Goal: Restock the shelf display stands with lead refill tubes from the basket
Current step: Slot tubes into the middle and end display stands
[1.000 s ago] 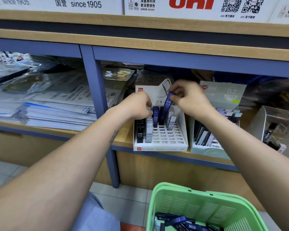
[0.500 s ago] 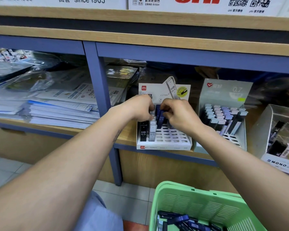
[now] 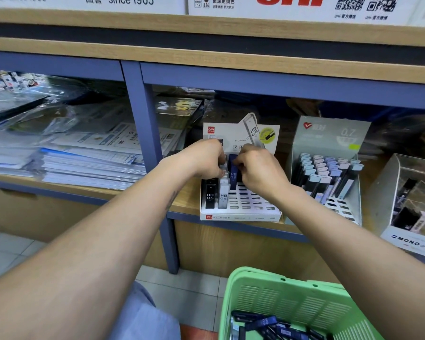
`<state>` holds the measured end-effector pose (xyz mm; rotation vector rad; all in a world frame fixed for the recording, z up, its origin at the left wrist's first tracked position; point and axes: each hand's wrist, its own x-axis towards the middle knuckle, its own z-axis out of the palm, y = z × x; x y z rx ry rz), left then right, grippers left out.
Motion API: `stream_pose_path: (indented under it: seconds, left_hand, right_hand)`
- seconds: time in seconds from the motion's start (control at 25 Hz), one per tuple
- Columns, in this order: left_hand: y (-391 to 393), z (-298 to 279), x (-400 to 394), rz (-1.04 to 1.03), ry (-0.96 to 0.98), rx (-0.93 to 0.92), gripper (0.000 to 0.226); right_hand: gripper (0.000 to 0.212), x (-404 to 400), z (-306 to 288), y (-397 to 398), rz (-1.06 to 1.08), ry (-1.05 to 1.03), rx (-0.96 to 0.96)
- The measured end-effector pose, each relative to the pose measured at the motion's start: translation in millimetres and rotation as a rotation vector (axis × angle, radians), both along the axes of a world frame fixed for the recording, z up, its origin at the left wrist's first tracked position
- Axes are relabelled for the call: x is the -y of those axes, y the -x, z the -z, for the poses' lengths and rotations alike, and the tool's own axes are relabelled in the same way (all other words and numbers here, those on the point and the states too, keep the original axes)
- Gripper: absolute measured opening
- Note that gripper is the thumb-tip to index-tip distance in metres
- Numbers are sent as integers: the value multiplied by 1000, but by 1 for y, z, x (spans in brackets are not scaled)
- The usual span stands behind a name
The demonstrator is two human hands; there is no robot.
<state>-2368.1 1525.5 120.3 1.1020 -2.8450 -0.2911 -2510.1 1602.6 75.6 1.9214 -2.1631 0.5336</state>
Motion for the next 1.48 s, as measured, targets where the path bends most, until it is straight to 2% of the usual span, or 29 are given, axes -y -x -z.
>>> stream_pose_path:
  seconds: [0.12, 0.28, 0.44, 0.56, 0.72, 0.84, 0.92, 1.04, 1.12, 1.2, 1.32, 1.4, 1.48]
  left_hand:
    - [0, -1, -1, -13, -3, -28, 40]
    - [-3, -4, -4, -32, 8, -158, 30]
    - [9, -15, -37, 9, 44, -311, 23]
    - [33, -6, -83, 127, 29, -346, 23]
    - [74, 49, -144, 279, -154, -40, 14]
    - [93, 110, -167, 375, -255, 211, 15]
    - [100, 158, -186, 417, -302, 374, 9]
    - [98, 227, -207, 337, -392, 545, 20]
    - [89, 266, -213, 233, -476, 578, 4]
    - [78, 295, -217, 153, -551, 631, 27]
    - [58, 335, -225, 157, -610, 880, 63]
    - [45, 359, -233, 175, -573, 1008, 85]
    - [37, 375, -249, 226, -472, 1054, 94]
  right_hand:
    - [26, -6, -5, 0, -38, -18, 1]
    - [34, -24, -17, 1, -45, 131, 143]
    - [28, -64, -16, 10, -47, 235, 247]
    - [26, -111, 10, 19, 7, 157, 337]
    - [20, -174, 72, 46, 220, -214, 479]
    - [17, -209, 125, 61, 296, -565, 494]
    - [21, -235, 169, 68, 327, -713, 498]
    - [31, -264, 229, 68, 381, -855, 516]
    - [38, -271, 257, 64, 378, -960, 509]
    - [47, -277, 283, 65, 357, -1062, 483]
    - [76, -293, 321, 67, 354, -1247, 338]
    - [93, -303, 338, 61, 335, -1364, 217]
    - [112, -311, 349, 53, 273, -1477, 193]
